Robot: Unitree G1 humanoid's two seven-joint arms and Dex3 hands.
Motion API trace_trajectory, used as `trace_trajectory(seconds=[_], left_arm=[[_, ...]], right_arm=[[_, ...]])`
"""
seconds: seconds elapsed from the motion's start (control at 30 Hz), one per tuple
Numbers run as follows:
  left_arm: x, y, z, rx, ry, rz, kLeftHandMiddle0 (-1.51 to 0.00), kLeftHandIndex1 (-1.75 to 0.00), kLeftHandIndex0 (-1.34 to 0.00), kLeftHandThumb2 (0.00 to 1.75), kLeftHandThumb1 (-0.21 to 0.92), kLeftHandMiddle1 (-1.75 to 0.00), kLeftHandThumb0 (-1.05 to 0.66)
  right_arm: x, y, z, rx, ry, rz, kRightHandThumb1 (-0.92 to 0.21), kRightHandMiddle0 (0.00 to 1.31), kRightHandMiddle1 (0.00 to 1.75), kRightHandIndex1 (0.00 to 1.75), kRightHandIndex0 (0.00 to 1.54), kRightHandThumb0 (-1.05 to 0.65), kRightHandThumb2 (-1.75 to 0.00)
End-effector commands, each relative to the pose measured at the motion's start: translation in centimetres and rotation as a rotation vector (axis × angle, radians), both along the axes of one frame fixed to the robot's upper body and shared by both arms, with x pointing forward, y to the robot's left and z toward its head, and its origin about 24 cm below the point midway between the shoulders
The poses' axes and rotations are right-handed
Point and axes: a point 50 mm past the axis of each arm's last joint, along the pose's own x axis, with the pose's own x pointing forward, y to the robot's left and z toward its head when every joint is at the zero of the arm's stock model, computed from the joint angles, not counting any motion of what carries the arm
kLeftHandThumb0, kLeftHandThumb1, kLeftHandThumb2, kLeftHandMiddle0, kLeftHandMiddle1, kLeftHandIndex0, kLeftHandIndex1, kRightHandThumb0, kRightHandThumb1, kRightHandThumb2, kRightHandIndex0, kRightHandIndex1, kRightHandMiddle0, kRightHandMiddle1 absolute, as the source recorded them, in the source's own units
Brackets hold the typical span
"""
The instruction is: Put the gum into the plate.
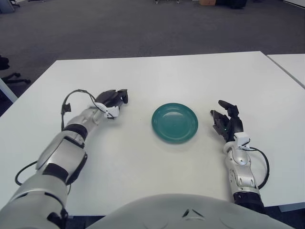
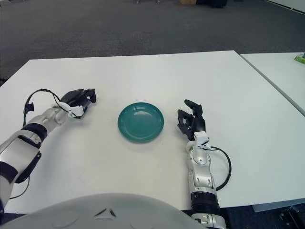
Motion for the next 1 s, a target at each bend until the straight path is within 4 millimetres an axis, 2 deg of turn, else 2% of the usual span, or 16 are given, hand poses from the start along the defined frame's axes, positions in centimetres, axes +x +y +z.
trace_trajectory(seconds=[0.0,0.13,0.4,0.47,0.53,0.87,0.97], left_arm=[[0.6,-1.0,2.9,-0.051,-0.133,-0.076,-0.74,-1.75,-0.53,1.54,0.13,-1.74,0.0],[0.0,-2.7,4.1,-0.093,-0.189,-0.144,-0.79,-1.75,-0.59,1.62,0.05,-1.74,0.0],[-1.1,-5.4,5.3,-0.132,-0.206,-0.205,-0.78,-1.75,-0.59,1.61,0.07,-1.75,0.0],[-1.4,-7.2,6.3,-0.131,-0.262,-0.264,-0.78,-1.74,-0.59,1.62,0.06,-1.75,0.0],[-1.7,-8.1,6.8,-0.13,-0.297,-0.303,-0.79,-1.74,-0.61,1.63,0.05,-1.75,0.0],[-2.8,-10.2,6.9,-0.113,-0.369,-0.401,-0.81,-1.74,-0.63,1.66,0.02,-1.75,0.0],[-3.1,-10.7,7.0,-0.119,-0.374,-0.422,-0.79,-1.74,-0.61,1.64,0.04,-1.75,0.0]], right_arm=[[-1.5,0.4,-2.9,0.045,0.156,-0.015,-0.92,0.07,0.94,0.55,0.42,-0.51,-0.57],[-1.5,0.6,-3.0,0.053,0.151,-0.015,-0.91,0.07,0.94,0.56,0.42,-0.5,-0.56],[-1.5,0.8,-3.2,0.056,0.149,-0.01,-0.92,0.07,0.95,0.55,0.42,-0.51,-0.56],[-1.5,0.8,-3.2,0.062,0.149,-0.01,-0.92,0.06,0.95,0.54,0.42,-0.52,-0.56],[-1.5,0.9,-3.3,0.066,0.149,-0.011,-0.92,0.06,0.95,0.54,0.42,-0.52,-0.56],[-1.4,1.1,-3.4,0.064,0.141,-0.004,-0.91,0.06,0.95,0.53,0.43,-0.52,-0.56],[-1.4,1.2,-3.4,0.067,0.138,-0.001,-0.91,0.05,0.94,0.52,0.43,-0.53,-0.56]])
